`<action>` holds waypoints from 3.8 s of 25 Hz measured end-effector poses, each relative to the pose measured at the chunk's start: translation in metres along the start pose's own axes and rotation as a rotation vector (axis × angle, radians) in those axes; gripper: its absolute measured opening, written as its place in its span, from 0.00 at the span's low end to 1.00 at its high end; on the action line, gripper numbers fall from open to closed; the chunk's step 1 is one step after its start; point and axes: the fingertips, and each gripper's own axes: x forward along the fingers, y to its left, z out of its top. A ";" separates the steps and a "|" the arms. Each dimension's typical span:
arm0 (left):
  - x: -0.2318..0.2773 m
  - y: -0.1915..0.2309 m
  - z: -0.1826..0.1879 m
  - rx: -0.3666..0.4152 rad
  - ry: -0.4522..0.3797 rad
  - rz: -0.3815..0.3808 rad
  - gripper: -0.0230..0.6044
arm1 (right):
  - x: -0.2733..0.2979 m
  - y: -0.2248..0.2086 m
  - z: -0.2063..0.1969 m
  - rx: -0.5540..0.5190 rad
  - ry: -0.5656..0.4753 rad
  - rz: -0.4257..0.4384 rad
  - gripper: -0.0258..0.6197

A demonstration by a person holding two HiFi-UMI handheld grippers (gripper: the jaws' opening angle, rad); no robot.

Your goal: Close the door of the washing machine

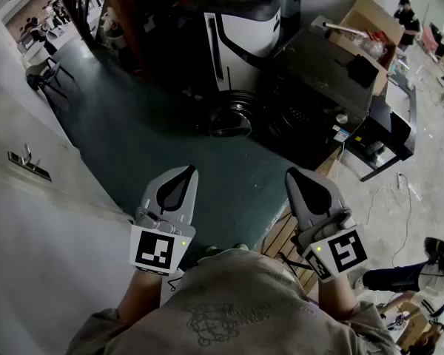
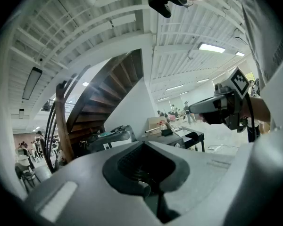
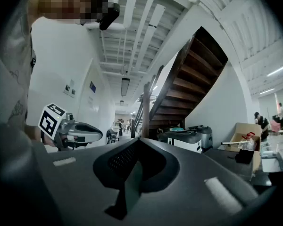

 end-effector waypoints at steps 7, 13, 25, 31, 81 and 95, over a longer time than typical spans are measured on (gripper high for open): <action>0.010 -0.006 -0.004 0.012 0.005 -0.004 0.04 | -0.001 -0.011 -0.005 0.018 -0.006 0.002 0.08; 0.014 -0.010 -0.006 0.003 0.007 -0.008 0.04 | -0.003 -0.016 -0.009 0.026 -0.013 -0.004 0.09; 0.023 -0.012 -0.012 -0.022 0.014 0.002 0.04 | -0.001 -0.039 -0.020 0.038 -0.032 -0.082 0.28; 0.032 0.004 -0.020 -0.039 0.000 0.021 0.04 | 0.014 -0.044 -0.024 0.045 -0.049 -0.125 0.36; 0.397 0.291 -0.322 -0.178 0.502 -0.366 0.04 | 0.490 -0.204 -0.328 0.860 0.562 -0.315 0.38; 0.452 0.290 -0.373 -0.242 0.601 -0.334 0.04 | 0.514 -0.248 -0.408 1.235 0.614 -0.491 0.39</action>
